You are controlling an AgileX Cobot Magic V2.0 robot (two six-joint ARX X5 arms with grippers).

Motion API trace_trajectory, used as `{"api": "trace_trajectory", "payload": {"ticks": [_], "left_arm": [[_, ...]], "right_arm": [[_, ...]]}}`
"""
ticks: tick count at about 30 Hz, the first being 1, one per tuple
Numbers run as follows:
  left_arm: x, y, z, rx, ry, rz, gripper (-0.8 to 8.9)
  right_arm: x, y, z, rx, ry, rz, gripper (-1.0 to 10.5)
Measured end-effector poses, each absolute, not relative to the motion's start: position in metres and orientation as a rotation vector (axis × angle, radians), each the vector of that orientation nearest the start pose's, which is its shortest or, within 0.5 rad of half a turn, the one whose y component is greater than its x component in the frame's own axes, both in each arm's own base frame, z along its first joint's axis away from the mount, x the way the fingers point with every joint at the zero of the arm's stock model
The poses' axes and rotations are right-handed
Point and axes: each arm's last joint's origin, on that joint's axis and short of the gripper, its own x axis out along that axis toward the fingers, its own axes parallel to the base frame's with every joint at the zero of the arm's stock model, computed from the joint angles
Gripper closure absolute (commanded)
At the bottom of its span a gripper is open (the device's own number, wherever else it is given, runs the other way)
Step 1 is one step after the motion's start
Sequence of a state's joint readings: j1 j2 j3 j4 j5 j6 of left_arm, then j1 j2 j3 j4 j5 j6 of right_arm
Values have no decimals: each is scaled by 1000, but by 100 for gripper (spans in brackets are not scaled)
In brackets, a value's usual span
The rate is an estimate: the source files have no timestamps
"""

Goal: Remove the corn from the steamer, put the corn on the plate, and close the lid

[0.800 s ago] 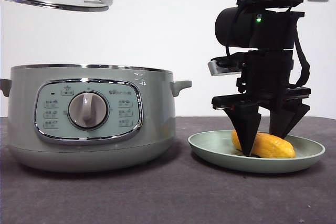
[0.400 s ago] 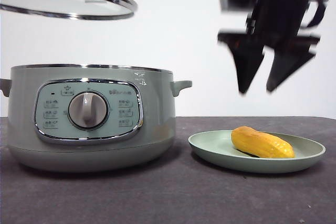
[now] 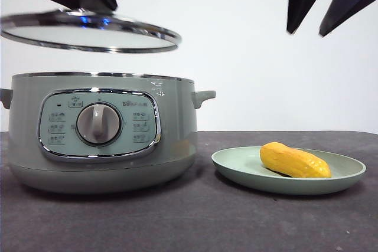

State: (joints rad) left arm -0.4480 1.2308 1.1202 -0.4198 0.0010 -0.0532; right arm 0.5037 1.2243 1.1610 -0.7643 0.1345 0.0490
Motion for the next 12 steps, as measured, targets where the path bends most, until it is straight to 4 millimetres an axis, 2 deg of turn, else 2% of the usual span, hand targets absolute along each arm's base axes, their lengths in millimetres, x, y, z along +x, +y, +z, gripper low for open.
{"api": "trace_trajectory", "payload": {"ticks": [6, 12], "left_arm": [[253, -125, 319, 84, 592, -433, 822], [262, -129, 306, 95, 639, -429, 822]], "right_arm": [[201, 106, 334, -214, 792, 327, 664], [198, 103, 334, -218, 814, 315, 664]]}}
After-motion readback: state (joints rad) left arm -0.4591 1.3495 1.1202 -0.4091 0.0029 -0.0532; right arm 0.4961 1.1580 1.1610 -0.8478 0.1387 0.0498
